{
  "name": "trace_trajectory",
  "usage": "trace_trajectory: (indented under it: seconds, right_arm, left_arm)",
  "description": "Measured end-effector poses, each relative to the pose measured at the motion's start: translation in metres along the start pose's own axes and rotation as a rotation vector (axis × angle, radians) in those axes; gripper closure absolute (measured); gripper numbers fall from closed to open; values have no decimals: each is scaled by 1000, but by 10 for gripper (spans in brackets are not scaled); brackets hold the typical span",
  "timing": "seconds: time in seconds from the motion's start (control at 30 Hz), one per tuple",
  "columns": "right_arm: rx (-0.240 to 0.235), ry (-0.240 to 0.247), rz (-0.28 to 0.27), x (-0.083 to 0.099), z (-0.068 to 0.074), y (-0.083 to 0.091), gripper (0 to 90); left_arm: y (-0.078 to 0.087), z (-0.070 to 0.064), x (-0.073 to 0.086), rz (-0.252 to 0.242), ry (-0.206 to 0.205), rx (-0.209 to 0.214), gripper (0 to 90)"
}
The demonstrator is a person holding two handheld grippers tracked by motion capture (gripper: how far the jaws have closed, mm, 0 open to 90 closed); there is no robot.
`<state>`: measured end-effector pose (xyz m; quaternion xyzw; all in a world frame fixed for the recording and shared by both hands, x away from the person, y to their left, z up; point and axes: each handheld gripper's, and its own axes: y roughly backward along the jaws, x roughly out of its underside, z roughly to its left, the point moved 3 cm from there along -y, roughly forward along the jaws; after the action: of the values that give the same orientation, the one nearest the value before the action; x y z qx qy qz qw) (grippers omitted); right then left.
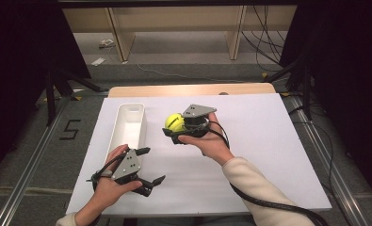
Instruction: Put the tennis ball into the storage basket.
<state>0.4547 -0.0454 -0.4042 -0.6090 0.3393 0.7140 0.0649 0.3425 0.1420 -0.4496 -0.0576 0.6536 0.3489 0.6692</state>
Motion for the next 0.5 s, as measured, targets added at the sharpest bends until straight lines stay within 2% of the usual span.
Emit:
trace_trajectory:
  seconds: [0.43,0.47,0.5]
  right_arm:
    - [-7,5,0,-6,3,-6,263]
    - [-8,5,-1,-6,3,-6,263]
    - [-9,7,-3,-6,3,-7,263]
  left_arm:
    - [0,0,0,0,0,4,0]
    - [3,11,-3,-4,-110,-110,0]
    - [2,12,-4,-1,-150,-53,0]
